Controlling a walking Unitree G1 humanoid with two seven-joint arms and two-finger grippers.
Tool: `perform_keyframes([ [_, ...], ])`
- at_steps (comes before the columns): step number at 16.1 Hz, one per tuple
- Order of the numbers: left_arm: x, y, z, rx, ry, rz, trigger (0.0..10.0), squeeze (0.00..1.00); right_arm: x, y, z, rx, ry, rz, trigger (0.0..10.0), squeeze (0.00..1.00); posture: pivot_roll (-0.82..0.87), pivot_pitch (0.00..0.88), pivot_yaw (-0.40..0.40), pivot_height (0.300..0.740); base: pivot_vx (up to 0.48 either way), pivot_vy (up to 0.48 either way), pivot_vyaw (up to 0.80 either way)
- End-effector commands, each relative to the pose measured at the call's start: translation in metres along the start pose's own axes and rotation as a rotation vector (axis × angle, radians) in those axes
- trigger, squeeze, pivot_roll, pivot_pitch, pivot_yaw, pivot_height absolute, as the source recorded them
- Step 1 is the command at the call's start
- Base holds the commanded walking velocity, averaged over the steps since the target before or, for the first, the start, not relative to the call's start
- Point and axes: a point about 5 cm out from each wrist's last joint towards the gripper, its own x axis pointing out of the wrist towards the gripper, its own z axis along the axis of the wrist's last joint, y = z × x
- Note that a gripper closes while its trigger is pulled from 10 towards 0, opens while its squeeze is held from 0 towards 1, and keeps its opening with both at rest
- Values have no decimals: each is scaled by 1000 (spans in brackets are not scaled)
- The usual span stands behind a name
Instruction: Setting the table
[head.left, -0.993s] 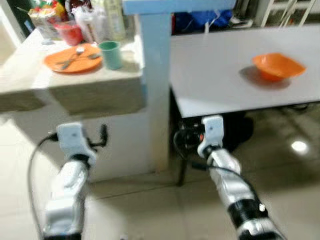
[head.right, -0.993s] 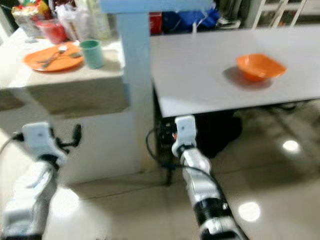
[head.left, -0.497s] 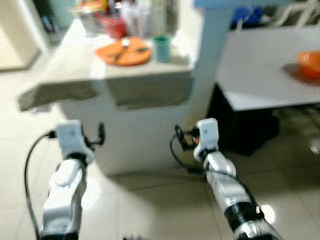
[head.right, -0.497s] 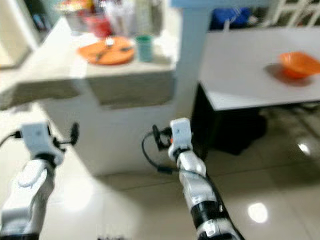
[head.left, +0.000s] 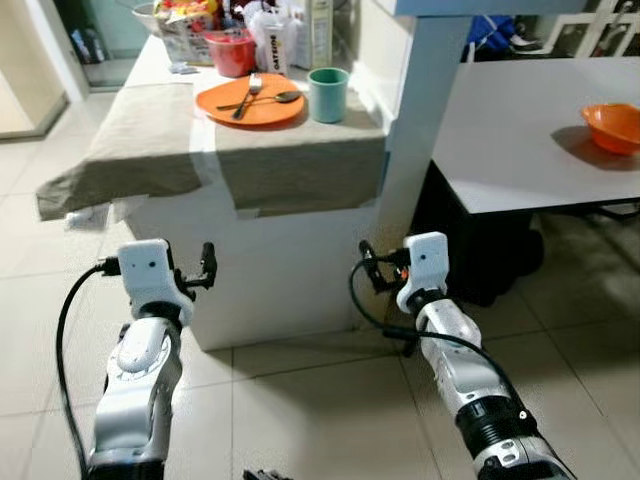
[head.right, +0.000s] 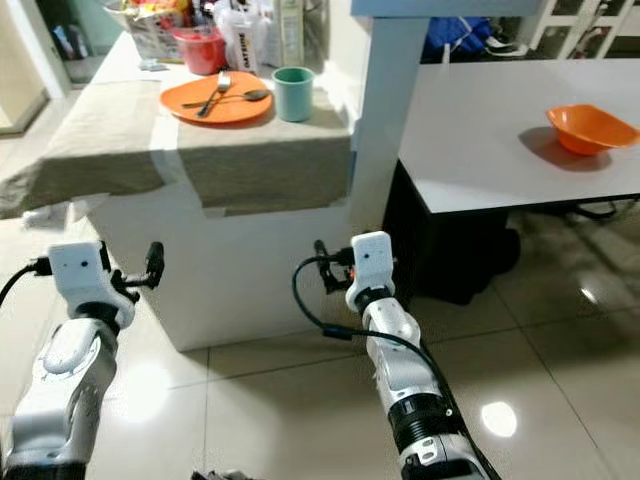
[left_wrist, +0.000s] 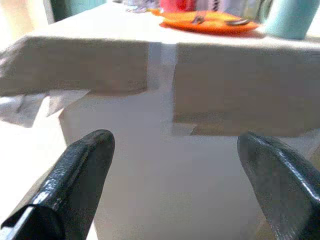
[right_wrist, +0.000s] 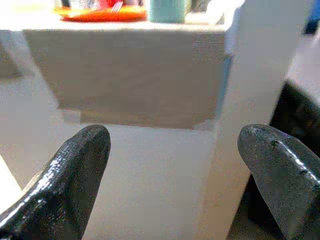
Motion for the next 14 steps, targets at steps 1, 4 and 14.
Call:
perform_keyframes([
  [1,3,-5,4,2,-23,-11,10000,0,5,-5,18,-20,-88,-20,10000,0,-43,0,32,740,431,0,0],
  [4,5,-3,13,19,-61,-14,10000,0,11,-5,34,-21,-153,-35,10000,0,-34,0,39,740,420,82,0],
  [14,8,-1,17,6,-72,15,10000,0,16,13,50,-6,-211,38,10000,0,-24,0,36,740,218,358,0],
])
